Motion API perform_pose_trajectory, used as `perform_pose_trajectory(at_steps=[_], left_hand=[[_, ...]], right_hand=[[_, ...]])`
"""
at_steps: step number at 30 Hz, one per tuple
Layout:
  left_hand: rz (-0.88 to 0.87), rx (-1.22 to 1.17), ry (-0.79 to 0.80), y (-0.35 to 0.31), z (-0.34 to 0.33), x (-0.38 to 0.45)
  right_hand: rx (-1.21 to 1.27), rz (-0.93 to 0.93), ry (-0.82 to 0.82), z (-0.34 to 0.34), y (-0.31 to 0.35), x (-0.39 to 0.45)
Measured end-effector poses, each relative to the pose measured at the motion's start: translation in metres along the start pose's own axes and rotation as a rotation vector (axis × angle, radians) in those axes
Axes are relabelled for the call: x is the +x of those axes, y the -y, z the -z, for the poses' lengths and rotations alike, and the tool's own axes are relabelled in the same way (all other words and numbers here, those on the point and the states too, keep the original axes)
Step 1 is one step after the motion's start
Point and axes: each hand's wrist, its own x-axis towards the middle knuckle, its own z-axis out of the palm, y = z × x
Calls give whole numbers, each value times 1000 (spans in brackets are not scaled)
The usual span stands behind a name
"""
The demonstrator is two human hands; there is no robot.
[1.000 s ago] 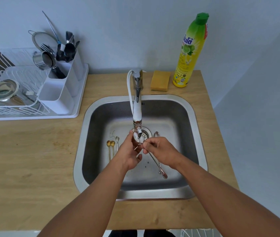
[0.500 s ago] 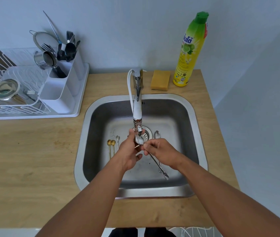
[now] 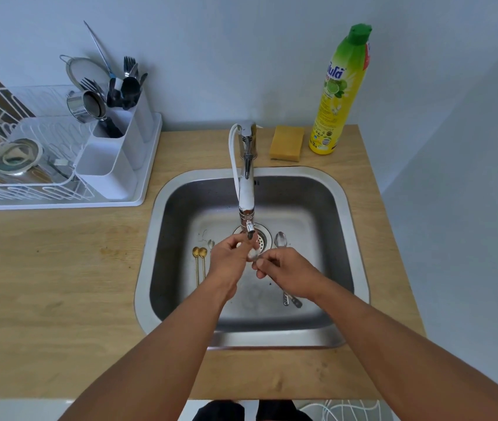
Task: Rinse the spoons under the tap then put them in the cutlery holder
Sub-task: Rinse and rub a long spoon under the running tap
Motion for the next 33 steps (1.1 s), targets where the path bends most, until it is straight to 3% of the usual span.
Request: perform_pose_trajectory(at_steps=[2,4,9,12,14,20,24,28,30,33], left_hand=[[-1,22,-81,-5,-2,5],[-7,54,-70,-12,-3,7],[62,8,152,-24,8,6],[106,-110,314,-14,23,12],[87,-114,343,-11,28,13],[-95,52,61,-8,20,18],[-147,75,9,-8,10,17],[-150,210,-107,8,8,9],[-114,274,-85,19,7,3],[-53,171,-15,25,7,-2]], right_hand=[[-73,12,-12,-7,-3,0],[5,2,-44,-11,-4,0],[280,-78,-84,-5,-1,4],[350,-88,-57,-1,0,5],[376,-96,-54,-1,1,6],[188,-36,-46,-6,6,10],[-11,12,-66,-8,12,17],[143,-10,-203,-5,14,24],[232,-37,-257,-4,15,26],[296,-96,-285,-6,13,27]])
